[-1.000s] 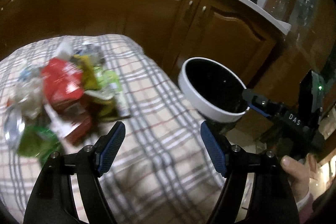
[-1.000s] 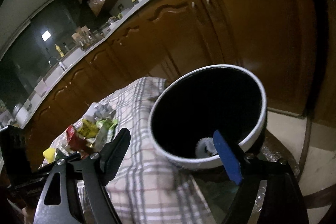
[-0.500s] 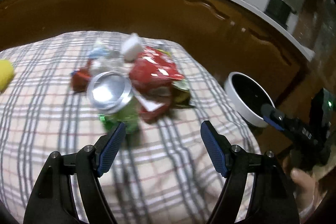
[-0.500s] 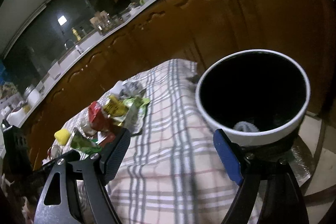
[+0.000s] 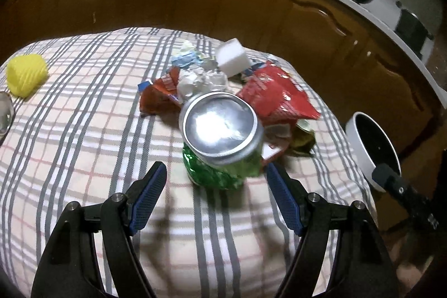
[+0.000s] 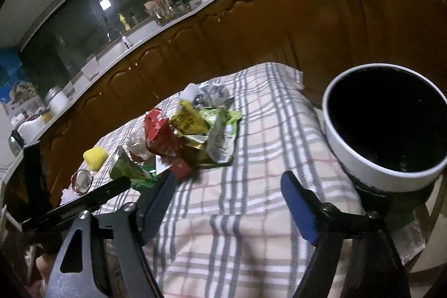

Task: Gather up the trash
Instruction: 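Grasp the crushed green can with the left tool while the right tool grasps the red wrapper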

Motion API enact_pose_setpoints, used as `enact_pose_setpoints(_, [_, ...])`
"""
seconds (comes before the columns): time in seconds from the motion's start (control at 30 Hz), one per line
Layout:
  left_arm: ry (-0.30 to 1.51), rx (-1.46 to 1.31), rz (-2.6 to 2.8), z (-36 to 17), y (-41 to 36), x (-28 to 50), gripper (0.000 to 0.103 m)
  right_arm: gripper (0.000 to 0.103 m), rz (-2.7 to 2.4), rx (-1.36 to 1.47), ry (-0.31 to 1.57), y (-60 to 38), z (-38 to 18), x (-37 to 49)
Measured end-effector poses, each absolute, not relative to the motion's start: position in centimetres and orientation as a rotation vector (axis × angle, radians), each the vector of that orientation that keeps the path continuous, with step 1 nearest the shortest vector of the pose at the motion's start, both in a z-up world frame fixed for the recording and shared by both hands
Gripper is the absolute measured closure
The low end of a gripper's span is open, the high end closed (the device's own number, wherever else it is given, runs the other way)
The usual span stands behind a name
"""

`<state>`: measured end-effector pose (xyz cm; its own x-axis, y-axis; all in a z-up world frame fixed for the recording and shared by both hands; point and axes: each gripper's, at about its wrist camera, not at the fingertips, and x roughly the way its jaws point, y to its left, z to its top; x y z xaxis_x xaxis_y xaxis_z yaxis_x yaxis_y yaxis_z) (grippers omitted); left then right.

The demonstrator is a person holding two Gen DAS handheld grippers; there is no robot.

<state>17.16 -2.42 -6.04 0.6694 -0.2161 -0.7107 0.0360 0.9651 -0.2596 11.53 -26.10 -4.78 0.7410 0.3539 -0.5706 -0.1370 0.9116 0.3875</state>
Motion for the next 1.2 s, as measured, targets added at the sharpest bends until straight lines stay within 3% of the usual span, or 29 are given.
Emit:
enact_pose_setpoints(0.13, [0.818, -0.235, -0.131, -6.0, -2.4, 17.9, 0.027, 0.042, 0.314, 0.325, 0.699, -24.7, -4.8, 12.7])
enact_pose_setpoints(0.3, [0.812, -0.233, -0.122, -6.1, -1.6, 18.5, 0.031, 0.049, 0.367, 0.315, 0.703, -22.6, -4.5, 14.4])
enact_pose_setpoints(0.4, [0.809, -0.230, -0.136, -6.1, -1.3, 18.7, 0.047, 0.054, 0.393, 0.311, 0.707, -21.4, -4.4, 15.3])
enact_pose_setpoints(0.53, [0.805, -0.220, -0.164, -5.9, -0.8, 18.9, 0.076, 0.056, 0.424, 0.304, 0.708, -20.0, -4.3, 16.6])
enact_pose_setpoints(0.57, [0.805, -0.219, -0.169, -5.9, -0.7, 18.9, 0.078, 0.056, 0.433, 0.303, 0.709, -19.7, -4.3, 16.9])
enact_pose_setpoints(0.8, [0.805, -0.238, -0.192, -5.9, 0.7, 19.0, 0.079, 0.058, 0.472, 0.277, 0.714, -17.3, -4.7, 19.3])
enact_pose_setpoints(0.87, [0.801, -0.232, -0.196, -5.7, 0.8, 18.8, 0.079, 0.081, 0.477, 0.256, 0.727, -16.6, -5.0, 19.8])
enact_pose_setpoints(0.9, [0.798, -0.231, -0.200, -5.5, 0.9, 18.7, 0.079, 0.085, 0.478, 0.253, 0.726, -16.5, -5.0, 19.8])
enact_pose_setpoints(1.2, [0.744, -0.203, -0.265, -3.0, -0.1, 16.9, 0.079, 0.096, 0.473, 0.260, 0.688, -17.8, -3.7, 17.2])
